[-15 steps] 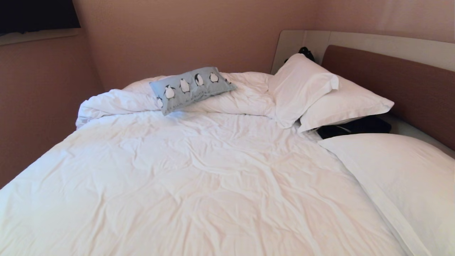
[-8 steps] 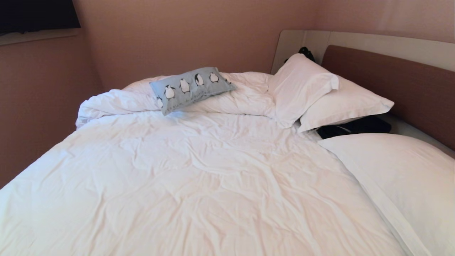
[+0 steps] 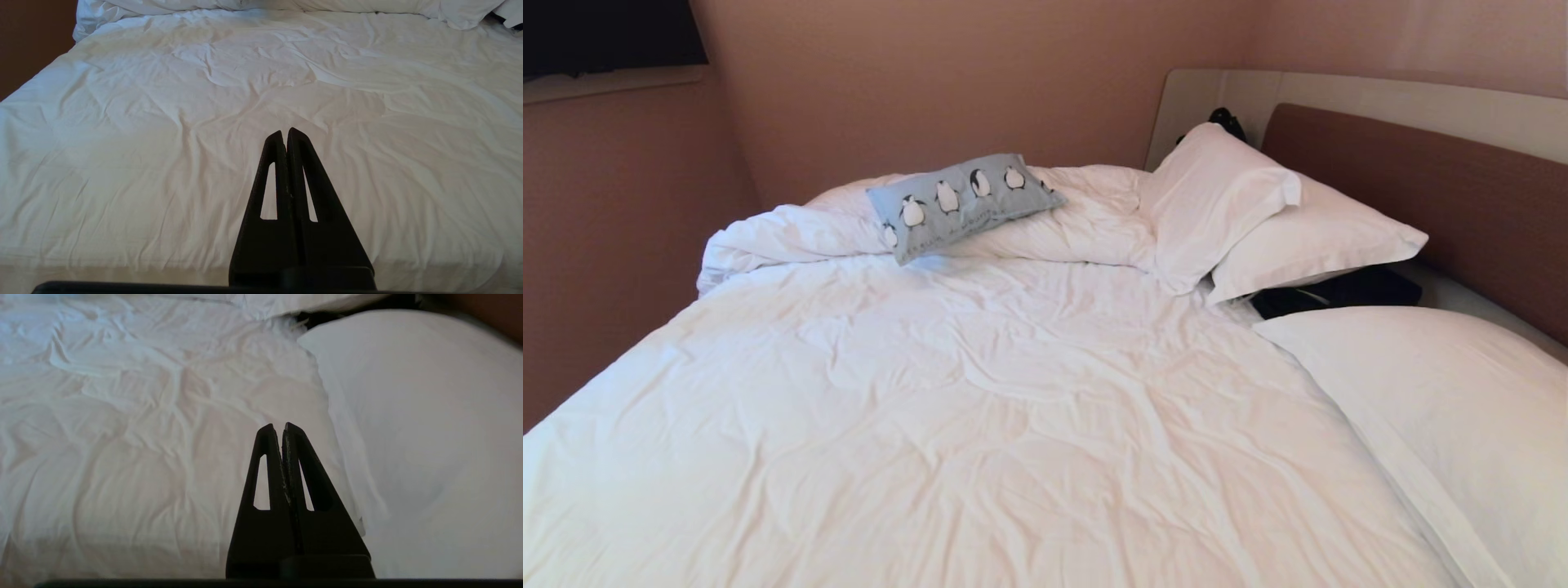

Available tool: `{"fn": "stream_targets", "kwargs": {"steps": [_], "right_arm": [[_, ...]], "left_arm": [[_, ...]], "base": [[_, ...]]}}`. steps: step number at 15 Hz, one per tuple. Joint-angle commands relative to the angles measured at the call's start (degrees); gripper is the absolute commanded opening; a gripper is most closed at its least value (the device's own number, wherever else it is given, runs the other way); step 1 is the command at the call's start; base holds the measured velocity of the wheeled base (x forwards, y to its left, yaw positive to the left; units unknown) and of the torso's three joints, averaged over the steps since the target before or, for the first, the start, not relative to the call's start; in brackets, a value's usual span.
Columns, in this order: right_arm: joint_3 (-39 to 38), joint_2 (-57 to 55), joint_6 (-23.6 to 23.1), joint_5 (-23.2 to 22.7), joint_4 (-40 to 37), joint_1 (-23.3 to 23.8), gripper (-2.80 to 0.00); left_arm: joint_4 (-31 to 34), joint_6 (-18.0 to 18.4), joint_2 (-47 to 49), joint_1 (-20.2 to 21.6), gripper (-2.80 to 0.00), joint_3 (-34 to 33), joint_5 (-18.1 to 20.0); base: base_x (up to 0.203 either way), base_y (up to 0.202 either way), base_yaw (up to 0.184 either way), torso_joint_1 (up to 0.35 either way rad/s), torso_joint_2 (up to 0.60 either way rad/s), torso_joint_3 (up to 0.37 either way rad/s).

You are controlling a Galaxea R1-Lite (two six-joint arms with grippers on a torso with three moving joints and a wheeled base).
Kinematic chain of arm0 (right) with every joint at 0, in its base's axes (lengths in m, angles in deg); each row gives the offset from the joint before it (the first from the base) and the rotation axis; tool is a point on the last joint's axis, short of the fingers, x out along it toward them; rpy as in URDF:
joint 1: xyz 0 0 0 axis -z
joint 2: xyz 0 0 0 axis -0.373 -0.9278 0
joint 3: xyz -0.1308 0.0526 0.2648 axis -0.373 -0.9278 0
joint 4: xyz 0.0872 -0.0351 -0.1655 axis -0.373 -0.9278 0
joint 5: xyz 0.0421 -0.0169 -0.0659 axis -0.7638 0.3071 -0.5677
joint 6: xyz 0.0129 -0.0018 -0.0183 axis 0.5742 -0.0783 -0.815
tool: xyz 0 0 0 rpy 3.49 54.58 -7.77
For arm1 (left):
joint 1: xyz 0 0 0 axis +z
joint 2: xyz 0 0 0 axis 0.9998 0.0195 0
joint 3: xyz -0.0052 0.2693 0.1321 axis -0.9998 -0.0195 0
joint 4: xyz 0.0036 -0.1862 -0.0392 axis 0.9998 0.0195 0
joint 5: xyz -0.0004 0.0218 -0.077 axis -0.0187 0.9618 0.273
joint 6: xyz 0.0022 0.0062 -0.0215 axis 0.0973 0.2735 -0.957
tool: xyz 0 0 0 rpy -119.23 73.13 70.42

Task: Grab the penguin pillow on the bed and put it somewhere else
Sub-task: Pick up the pillow

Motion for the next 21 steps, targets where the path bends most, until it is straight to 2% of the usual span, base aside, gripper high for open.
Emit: {"fn": "stream_targets", "kwargs": {"steps": [1, 4, 7, 11, 16, 18, 21], "right_arm": [[3.5, 0.0, -1.0, -0.1, -0.1, 0.0, -2.8], [9.1, -1.5, -2.0, -0.1, -0.2, 0.0, -2.8], [14.1, -9.8, -2.2, 0.2, 0.1, 0.0, -2.8], [22.7, -28.5, -1.8, 2.4, 2.2, 0.1, -2.8], [29.6, -54.1, -1.2, 5.9, 16.1, 0.4, -2.8], [33.5, -62.4, -1.6, 6.5, 18.9, 0.7, -2.8], [41.5, -74.1, -3.0, 7.0, 20.4, 4.0, -2.8]], "left_arm": [[0.0, 0.0, 0.0, 0.0, -2.8, 0.0, 0.0], [0.0, 0.1, 0.0, 0.0, -2.8, -0.1, 0.0], [0.0, 0.0, 0.0, 0.0, -2.8, 0.0, 0.0], [0.0, 0.0, 0.0, 0.0, -2.8, 0.0, 0.0], [0.0, 0.0, 0.0, 0.0, -2.8, -0.1, 0.0], [0.0, 0.0, 0.0, 0.0, -2.8, 0.0, 0.0], [0.0, 0.0, 0.0, 0.0, -2.8, -0.1, 0.0]], "base": [[0.0, 0.0, 0.0, 0.0, 0.0, 0.0], [0.0, 0.0, 0.0, 0.0, 0.0, 0.0], [0.0, 0.0, 0.0, 0.0, 0.0, 0.0], [0.0, 0.0, 0.0, 0.0, 0.0, 0.0], [0.0, 0.0, 0.0, 0.0, 0.0, 0.0], [0.0, 0.0, 0.0, 0.0, 0.0, 0.0], [0.0, 0.0, 0.0, 0.0, 0.0, 0.0]]}}
